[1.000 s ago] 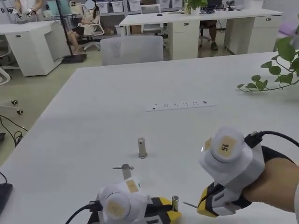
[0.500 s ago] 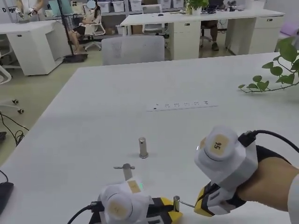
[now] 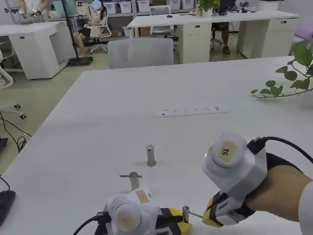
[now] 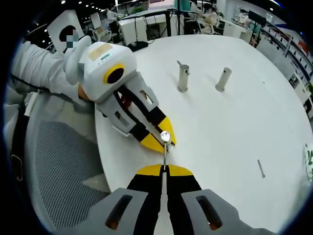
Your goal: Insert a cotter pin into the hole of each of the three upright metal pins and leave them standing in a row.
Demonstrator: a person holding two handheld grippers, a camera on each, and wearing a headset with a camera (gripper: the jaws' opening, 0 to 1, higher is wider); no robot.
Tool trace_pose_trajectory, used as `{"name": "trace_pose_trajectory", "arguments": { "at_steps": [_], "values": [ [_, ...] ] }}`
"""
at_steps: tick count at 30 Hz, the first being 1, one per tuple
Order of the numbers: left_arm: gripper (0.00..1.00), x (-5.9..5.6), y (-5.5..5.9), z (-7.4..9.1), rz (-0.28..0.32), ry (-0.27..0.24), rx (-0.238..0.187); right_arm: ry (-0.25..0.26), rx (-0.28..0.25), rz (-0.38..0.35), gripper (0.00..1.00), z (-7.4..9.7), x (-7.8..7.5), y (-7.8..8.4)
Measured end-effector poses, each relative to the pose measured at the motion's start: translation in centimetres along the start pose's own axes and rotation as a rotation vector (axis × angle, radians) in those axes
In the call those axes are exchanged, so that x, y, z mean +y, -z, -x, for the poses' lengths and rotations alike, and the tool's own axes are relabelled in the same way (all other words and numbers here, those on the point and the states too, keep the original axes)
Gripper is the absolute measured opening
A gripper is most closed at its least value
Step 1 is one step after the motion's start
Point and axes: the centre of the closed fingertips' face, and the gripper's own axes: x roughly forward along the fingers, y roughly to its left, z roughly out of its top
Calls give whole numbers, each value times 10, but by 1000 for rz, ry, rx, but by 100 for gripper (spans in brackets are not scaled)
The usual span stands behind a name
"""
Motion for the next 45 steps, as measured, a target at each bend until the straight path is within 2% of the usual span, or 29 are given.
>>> {"name": "trace_pose_trajectory", "arguments": {
  "at_steps": [13, 45],
  "values": [
    [6, -4, 0, -2, 1, 3, -1, 0, -7, -28, 3, -1, 2, -7],
    [6, -2, -1, -3, 4, 1, -5, 33, -26, 7, 4, -8, -2, -23]
  ]
}}
